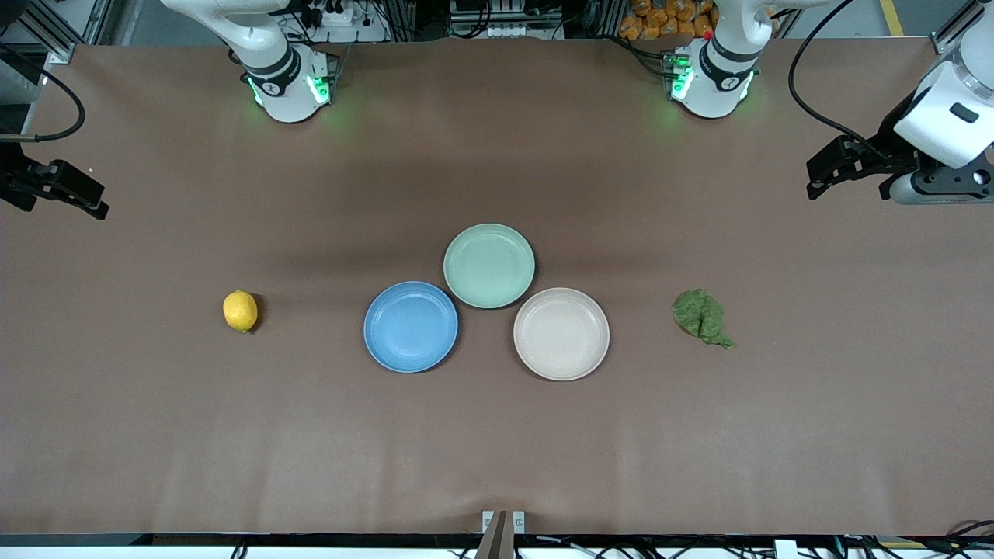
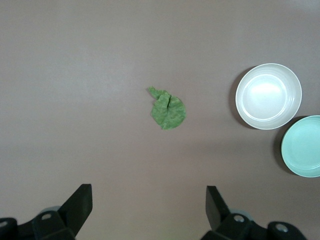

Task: Place lemon and lettuce in plates

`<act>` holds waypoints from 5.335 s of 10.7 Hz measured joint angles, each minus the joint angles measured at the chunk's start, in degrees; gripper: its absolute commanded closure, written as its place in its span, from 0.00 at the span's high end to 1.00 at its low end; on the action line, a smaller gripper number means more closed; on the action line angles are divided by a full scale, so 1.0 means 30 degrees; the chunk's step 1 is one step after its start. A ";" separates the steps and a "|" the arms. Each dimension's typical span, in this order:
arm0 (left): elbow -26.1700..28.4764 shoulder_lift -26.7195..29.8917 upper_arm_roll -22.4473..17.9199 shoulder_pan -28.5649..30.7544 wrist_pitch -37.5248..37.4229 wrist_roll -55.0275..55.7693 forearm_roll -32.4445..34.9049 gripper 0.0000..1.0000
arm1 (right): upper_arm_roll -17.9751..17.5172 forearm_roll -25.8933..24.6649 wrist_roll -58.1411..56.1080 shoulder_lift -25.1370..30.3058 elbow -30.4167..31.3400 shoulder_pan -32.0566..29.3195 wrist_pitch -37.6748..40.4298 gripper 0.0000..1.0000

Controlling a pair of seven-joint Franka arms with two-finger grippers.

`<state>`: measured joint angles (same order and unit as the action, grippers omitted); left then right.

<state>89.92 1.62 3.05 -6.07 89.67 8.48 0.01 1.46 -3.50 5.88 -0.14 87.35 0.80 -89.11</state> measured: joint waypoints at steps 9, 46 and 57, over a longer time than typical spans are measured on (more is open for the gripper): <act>-0.0308 -0.0090 -0.0004 0.0007 0.0001 0.0000 0.0000 1.00 | -0.0008 0.0001 0.0219 -0.0013 0.0000 0.0001 0.0000 1.00; 0.4107 -1.1684 0.0004 -0.0082 1.2824 0.0007 0.0001 1.00 | 0.0154 0.1470 -0.3779 -0.8359 0.0850 -0.1022 -0.2606 1.00; 0.4242 -1.3006 0.0017 -0.0232 1.3569 0.0062 0.0001 0.09 | 0.0006 0.1477 -0.5693 -0.8571 0.7178 -0.0885 -1.1888 1.00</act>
<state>102.65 -37.39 3.11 -6.77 130.38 8.67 0.02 1.48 0.93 -11.20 -25.85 108.89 -1.85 -124.78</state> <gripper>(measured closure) 0.132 0.000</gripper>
